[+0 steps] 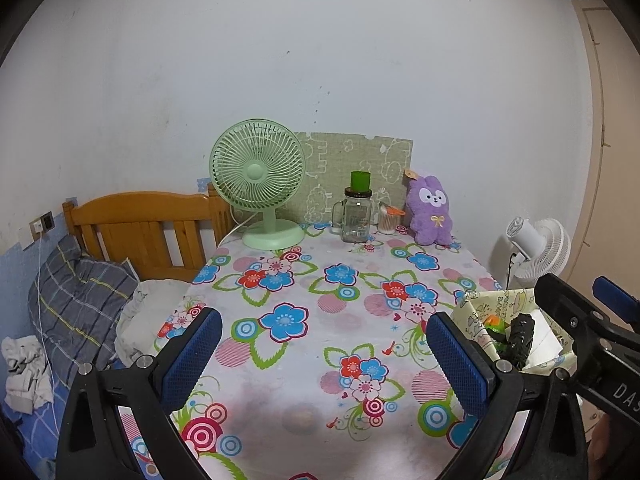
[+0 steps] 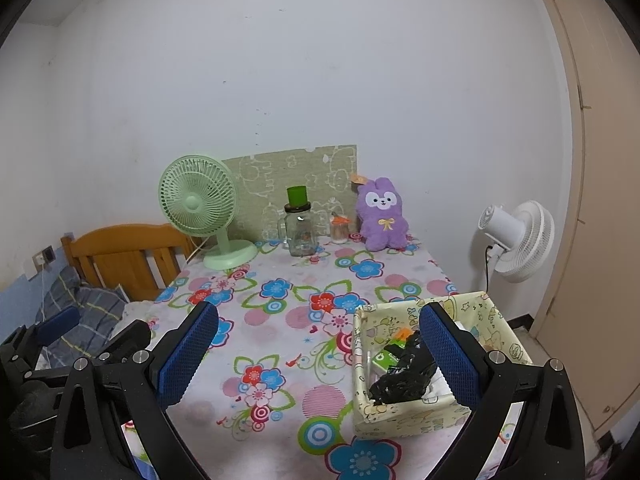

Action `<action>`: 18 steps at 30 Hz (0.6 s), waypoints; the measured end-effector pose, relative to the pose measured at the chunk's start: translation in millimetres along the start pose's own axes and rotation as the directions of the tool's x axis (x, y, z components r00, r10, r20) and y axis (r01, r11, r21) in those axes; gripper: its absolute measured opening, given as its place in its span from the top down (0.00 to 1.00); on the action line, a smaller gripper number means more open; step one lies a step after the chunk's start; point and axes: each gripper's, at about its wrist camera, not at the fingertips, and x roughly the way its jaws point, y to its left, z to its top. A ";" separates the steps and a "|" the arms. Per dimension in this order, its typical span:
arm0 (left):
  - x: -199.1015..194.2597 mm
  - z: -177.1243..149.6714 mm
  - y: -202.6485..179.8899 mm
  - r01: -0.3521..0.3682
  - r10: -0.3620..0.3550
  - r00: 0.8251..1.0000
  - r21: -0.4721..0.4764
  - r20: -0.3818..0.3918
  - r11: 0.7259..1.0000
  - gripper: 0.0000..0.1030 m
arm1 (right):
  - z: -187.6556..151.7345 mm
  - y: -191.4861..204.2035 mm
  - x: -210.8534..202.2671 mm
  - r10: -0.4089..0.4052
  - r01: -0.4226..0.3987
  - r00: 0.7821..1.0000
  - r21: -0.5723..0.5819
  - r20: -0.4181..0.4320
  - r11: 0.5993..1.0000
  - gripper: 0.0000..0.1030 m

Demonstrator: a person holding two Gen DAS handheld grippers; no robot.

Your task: Organize soft objects

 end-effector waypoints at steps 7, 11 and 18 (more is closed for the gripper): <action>0.2 0.5 -3.9 -0.001 0.001 1.000 0.012 0.007 1.000 0.00 | 1.0 -2.4 0.5 -0.001 0.001 1.000 0.008 -0.001 1.000 0.01; 0.2 -0.3 -5.2 0.005 -0.005 1.000 0.016 0.008 1.000 0.00 | 1.1 -2.8 -1.0 -0.009 0.009 1.000 0.003 0.003 1.000 0.01; -0.6 -0.6 -7.1 0.007 -0.007 1.000 0.022 0.015 1.000 0.00 | 0.4 -5.4 -2.5 -0.012 0.012 1.000 0.005 0.006 1.000 0.01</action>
